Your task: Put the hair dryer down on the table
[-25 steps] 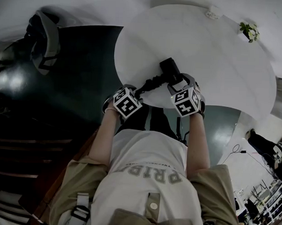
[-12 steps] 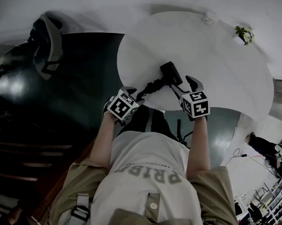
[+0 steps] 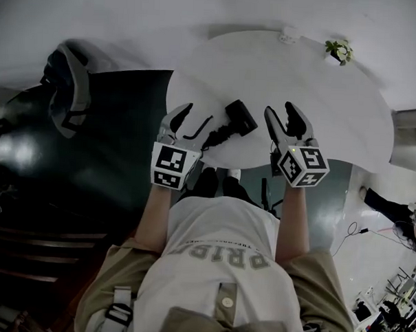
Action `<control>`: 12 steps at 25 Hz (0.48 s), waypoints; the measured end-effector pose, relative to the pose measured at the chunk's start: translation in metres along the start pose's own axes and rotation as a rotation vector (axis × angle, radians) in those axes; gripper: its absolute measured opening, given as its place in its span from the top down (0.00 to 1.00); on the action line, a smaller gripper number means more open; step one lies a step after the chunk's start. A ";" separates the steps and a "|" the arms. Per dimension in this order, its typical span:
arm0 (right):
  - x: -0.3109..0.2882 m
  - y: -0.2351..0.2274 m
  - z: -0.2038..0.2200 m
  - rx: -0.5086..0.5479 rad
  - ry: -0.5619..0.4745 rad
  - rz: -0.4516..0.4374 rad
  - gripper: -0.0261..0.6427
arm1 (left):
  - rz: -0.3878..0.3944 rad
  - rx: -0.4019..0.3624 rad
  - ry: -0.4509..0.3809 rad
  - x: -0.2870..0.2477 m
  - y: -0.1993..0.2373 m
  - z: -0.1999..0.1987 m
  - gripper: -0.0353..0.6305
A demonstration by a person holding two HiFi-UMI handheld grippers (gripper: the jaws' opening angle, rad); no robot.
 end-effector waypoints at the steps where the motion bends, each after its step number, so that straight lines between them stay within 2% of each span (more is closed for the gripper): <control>1: 0.005 0.003 -0.011 0.016 -0.041 0.013 0.59 | -0.025 -0.003 -0.066 0.005 0.001 -0.017 0.58; 3: 0.017 0.010 -0.031 0.058 -0.124 0.046 0.59 | -0.062 -0.022 -0.186 0.016 0.000 -0.047 0.58; 6: 0.033 0.021 -0.055 0.106 -0.238 0.089 0.65 | -0.092 -0.044 -0.339 0.032 -0.006 -0.079 0.60; 9: 0.045 0.030 -0.071 0.138 -0.304 0.110 0.67 | -0.136 -0.019 -0.438 0.048 -0.013 -0.100 0.61; 12: 0.057 0.038 -0.084 0.173 -0.353 0.144 0.73 | -0.188 -0.029 -0.523 0.064 -0.016 -0.115 0.69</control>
Point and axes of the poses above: the fingertips, and each gripper's own axes: x backward along the fingers, y to its left, z out of its underside, the point moved 4 cm from there along x, backward along the fingers, and after that the axes turned 7 degrees about y, right-handed, at the moved point
